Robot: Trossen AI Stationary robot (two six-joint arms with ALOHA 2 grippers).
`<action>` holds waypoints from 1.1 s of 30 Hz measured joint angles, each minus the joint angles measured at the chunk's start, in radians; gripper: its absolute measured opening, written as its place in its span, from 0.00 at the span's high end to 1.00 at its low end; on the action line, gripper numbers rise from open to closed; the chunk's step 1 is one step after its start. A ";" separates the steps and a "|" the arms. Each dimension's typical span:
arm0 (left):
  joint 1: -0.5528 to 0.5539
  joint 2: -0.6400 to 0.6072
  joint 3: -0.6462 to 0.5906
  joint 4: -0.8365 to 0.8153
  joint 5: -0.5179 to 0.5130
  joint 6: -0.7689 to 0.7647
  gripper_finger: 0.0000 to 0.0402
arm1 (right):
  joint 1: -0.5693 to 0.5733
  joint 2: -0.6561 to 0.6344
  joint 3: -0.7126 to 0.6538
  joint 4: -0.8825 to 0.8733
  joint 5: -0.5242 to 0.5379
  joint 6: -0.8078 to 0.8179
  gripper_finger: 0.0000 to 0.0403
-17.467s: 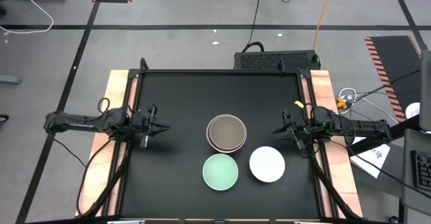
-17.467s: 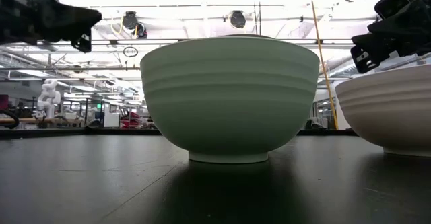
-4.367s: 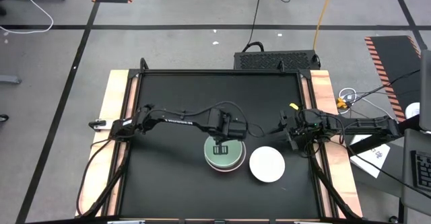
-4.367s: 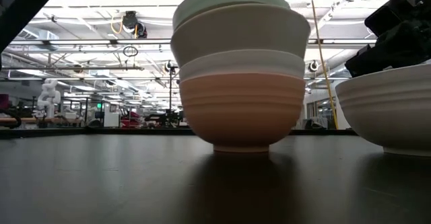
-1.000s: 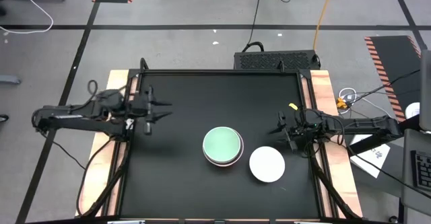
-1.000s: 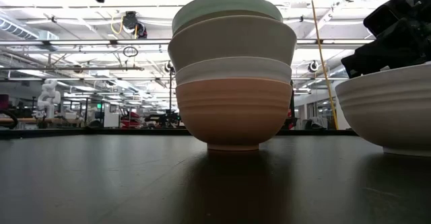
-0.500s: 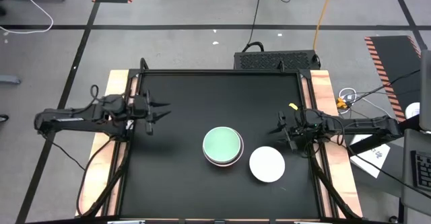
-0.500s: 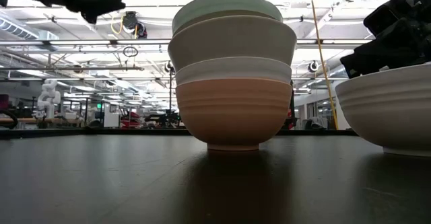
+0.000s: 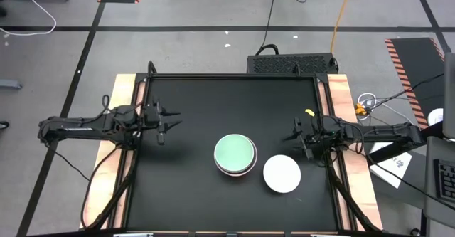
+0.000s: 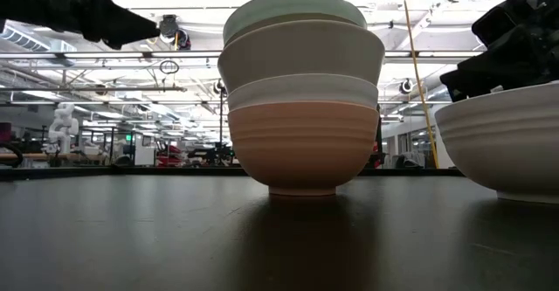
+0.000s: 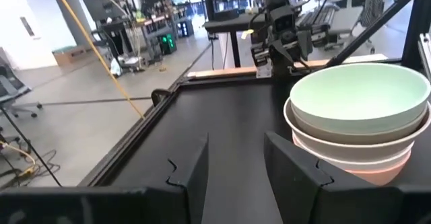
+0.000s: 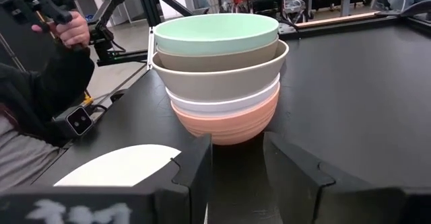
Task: Nest bowls inside each other
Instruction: Stack the white bowl on the light green bowl
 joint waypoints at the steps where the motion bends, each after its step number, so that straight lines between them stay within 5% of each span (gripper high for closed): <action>1: 0.000 -0.016 -0.007 0.001 0.000 0.001 0.64 | 0.000 0.000 0.000 0.001 0.007 -0.004 0.69; 33: 0.000 -0.338 -0.244 -0.090 0.135 -0.002 0.64 | 0.000 0.000 0.000 0.061 0.051 -0.040 0.69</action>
